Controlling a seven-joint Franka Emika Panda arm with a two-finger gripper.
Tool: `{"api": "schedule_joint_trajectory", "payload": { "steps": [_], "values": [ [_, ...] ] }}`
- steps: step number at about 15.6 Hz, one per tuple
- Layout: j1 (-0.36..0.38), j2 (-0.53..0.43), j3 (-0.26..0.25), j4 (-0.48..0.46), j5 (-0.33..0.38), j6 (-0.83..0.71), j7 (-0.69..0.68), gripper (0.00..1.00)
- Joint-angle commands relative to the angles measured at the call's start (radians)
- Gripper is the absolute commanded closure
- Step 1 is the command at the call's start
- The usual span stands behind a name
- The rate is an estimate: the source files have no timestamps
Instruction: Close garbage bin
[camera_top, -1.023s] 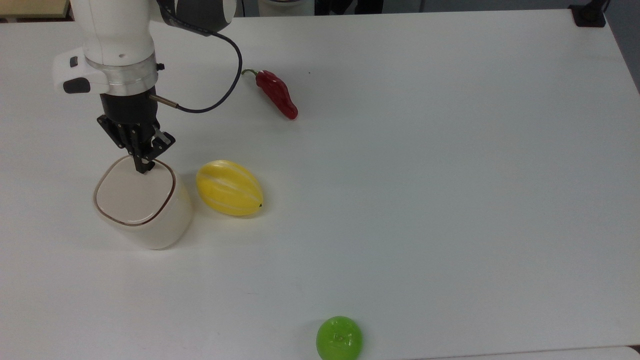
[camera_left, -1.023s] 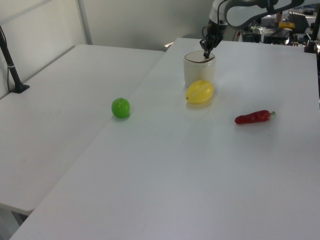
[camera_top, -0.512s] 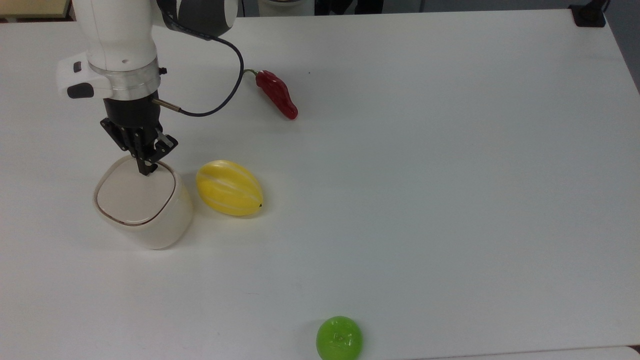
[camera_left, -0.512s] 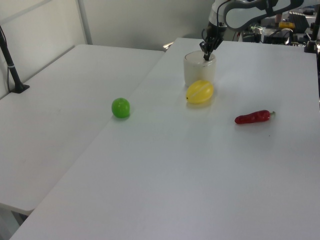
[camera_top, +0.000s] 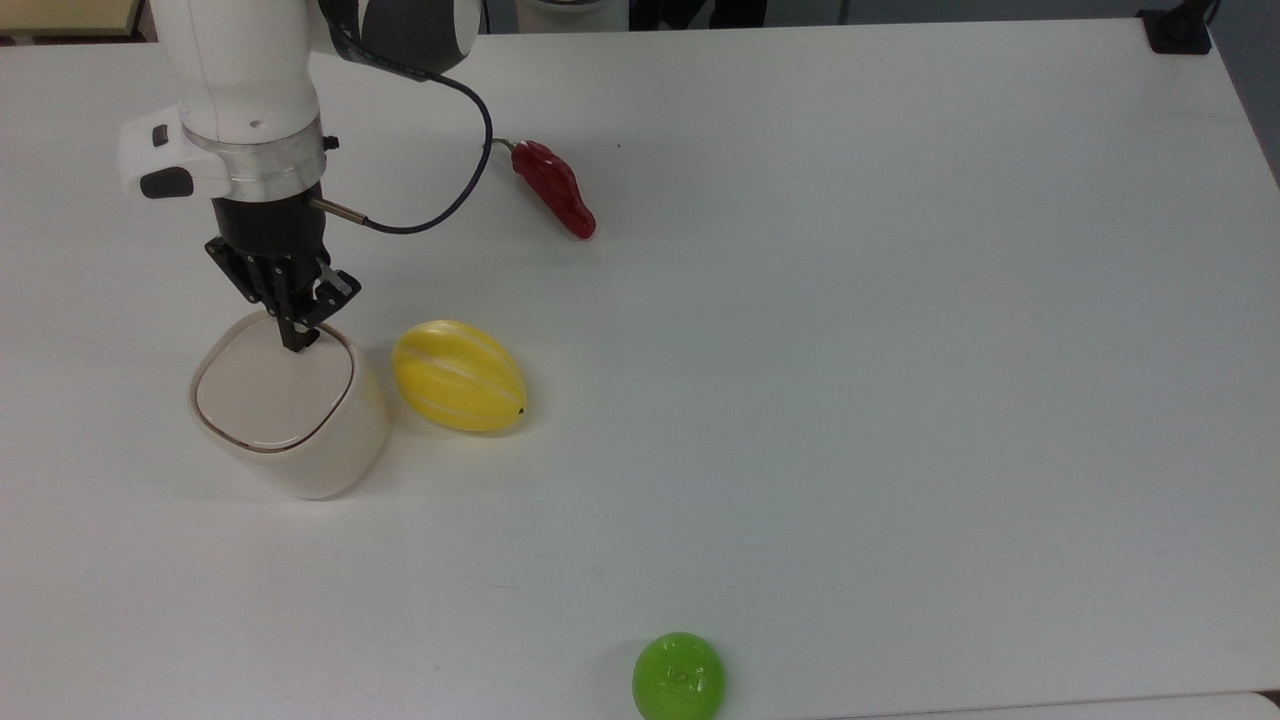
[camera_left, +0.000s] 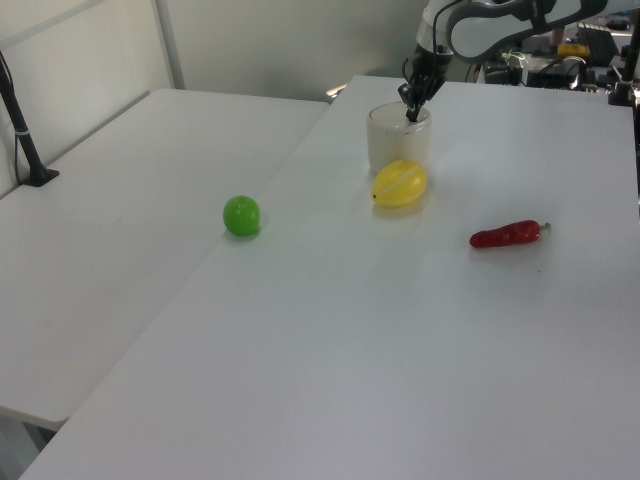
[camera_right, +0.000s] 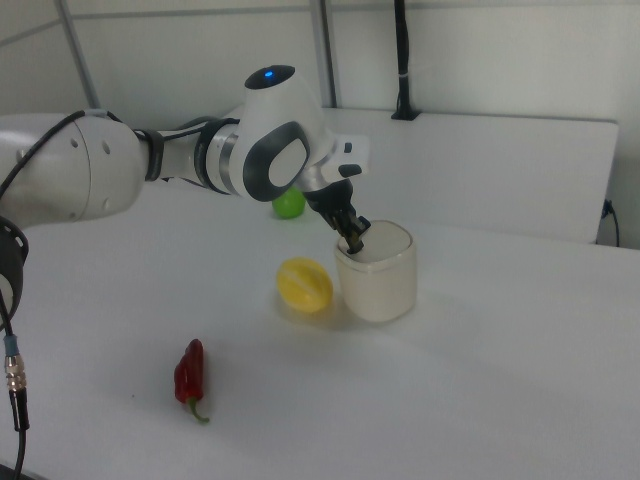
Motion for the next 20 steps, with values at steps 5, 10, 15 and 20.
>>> {"api": "schedule_joint_trajectory", "payload": {
  "steps": [5,10,15,20],
  "values": [
    [0.018,0.016,-0.01,-0.008,0.0,-0.006,0.024,1.0],
    [0.017,-0.002,-0.01,0.003,0.003,-0.016,0.034,1.0],
    [0.023,-0.068,-0.01,0.003,0.005,-0.068,0.042,1.0],
    [0.101,-0.142,-0.01,0.003,0.005,-0.179,0.067,1.0]
  ]
}}
